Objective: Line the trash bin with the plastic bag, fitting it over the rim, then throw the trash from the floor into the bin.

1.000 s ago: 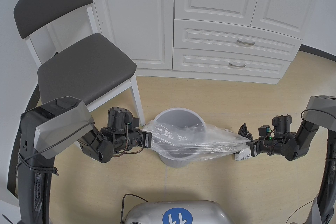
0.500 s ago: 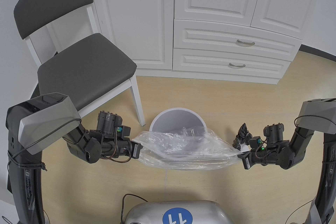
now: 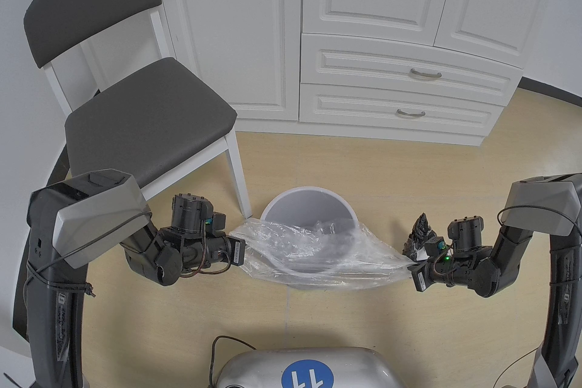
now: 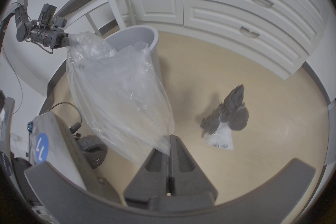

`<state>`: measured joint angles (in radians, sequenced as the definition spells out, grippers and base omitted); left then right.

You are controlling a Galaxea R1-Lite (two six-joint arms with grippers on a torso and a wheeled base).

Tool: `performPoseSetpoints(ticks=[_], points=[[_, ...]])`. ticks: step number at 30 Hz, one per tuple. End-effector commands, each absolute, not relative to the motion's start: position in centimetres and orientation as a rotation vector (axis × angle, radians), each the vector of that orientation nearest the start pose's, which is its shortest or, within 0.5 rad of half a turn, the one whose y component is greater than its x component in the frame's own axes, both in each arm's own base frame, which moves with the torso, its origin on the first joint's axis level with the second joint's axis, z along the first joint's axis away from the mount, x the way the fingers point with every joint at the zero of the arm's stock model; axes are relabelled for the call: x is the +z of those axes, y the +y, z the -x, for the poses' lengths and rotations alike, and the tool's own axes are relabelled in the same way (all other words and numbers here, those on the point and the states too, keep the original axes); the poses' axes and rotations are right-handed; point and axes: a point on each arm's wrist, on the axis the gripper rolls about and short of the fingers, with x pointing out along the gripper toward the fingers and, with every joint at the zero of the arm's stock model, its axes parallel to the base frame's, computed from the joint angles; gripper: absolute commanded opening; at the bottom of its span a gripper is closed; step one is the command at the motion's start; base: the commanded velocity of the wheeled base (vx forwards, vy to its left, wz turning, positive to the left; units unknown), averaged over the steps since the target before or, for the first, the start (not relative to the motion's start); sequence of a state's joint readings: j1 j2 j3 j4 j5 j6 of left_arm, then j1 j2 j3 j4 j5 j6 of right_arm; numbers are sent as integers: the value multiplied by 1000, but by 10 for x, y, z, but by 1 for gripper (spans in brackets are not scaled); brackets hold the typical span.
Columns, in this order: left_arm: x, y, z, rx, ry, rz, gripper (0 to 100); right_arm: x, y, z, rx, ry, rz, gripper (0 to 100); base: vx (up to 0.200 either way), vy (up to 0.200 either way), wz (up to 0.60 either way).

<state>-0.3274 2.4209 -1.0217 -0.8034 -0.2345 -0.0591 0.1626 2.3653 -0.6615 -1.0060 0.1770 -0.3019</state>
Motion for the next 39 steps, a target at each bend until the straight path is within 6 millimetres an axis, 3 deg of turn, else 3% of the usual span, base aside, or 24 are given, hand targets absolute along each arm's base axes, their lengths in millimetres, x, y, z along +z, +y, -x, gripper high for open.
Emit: performPoseSetpoints(ticks=[1, 7, 13, 18, 19, 29, 38, 39], points=[[-45, -139, -398, -480, 635, 31, 0, -58, 59, -346, 359, 619, 306, 0, 0, 0, 0], [-49, -139, -398, -476, 652, 27, 0, -60, 63, -347, 344, 599, 320, 0, 0, 0, 0], [-46, -141, -396, -482, 639, 29, 0, -60, 75, -334, 388, 583, 376, 0, 0, 0, 0], [-40, -141, -397, -484, 625, 35, 0, -62, 75, -335, 388, 528, 400, 0, 0, 0, 0], [-37, -142, -397, -485, 618, 37, 0, -62, 75, -335, 386, 523, 402, 100, 0, 0, 0], [-11, -143, -398, -477, 530, 109, 0, -46, 68, -334, 368, 483, 390, 100, 0, 0, 0], [-15, -143, -401, -475, 531, 110, 0, -37, 51, -335, 401, 460, 350, 100, 0, 0, 0], [-20, -144, -406, -473, 530, 111, 0, -37, 42, -335, 439, 454, 323, 100, 0, 0, 0]])
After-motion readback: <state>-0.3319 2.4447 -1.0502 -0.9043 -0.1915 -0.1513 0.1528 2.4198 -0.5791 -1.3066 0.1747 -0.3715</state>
